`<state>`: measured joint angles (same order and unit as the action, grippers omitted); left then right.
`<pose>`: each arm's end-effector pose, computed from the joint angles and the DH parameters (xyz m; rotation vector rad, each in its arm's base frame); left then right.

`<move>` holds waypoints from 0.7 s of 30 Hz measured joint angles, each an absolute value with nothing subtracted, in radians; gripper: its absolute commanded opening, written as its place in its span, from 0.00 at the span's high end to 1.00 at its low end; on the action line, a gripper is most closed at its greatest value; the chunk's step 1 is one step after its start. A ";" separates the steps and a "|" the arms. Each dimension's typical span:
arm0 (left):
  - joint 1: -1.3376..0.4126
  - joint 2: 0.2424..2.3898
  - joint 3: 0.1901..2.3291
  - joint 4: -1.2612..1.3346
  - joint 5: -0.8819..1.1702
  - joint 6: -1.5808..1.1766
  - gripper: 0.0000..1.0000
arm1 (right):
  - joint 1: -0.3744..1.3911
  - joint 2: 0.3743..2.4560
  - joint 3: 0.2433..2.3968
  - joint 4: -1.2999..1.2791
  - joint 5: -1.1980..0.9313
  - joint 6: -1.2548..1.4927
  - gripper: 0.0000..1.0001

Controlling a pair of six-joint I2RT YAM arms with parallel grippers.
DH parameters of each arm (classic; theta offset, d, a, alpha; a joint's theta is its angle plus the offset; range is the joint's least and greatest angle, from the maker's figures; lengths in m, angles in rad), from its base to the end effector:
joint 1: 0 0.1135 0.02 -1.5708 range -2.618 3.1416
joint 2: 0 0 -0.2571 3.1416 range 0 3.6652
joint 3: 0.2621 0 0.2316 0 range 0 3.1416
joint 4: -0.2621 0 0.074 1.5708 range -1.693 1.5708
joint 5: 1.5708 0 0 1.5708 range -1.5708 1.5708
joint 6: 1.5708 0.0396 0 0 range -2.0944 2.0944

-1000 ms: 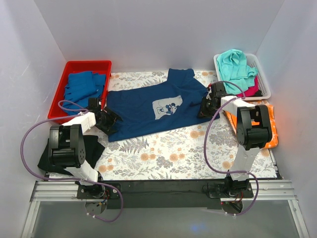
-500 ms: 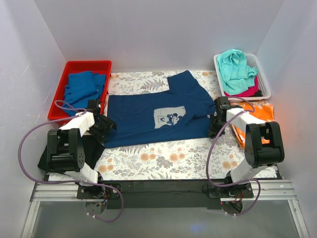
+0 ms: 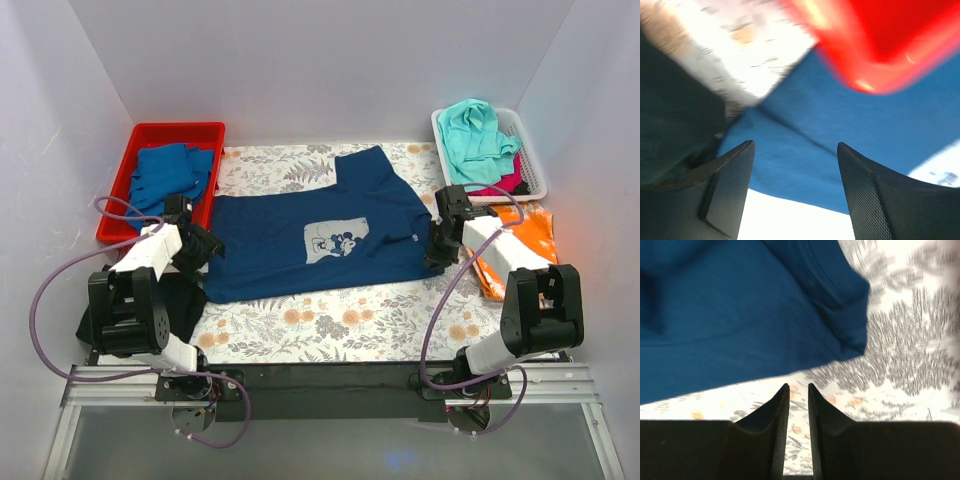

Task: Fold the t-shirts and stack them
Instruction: Fold the flattened tshirt in 1/3 of the way

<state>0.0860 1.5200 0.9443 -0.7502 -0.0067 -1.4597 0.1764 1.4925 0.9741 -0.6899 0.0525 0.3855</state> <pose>0.2538 0.0221 0.1886 -2.0534 2.1039 -0.2218 0.2605 0.0443 0.2049 0.3032 2.7615 0.0711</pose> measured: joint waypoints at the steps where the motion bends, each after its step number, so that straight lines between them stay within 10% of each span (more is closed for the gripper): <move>1: 0.086 1.505 0.950 -0.740 0.004 -1.454 0.34 | 0.180 1.499 0.999 -0.682 0.051 0.381 0.72; 21: 0.086 1.420 0.974 -0.653 0.090 -1.428 0.34 | 0.211 1.626 0.936 -0.545 0.096 0.396 0.75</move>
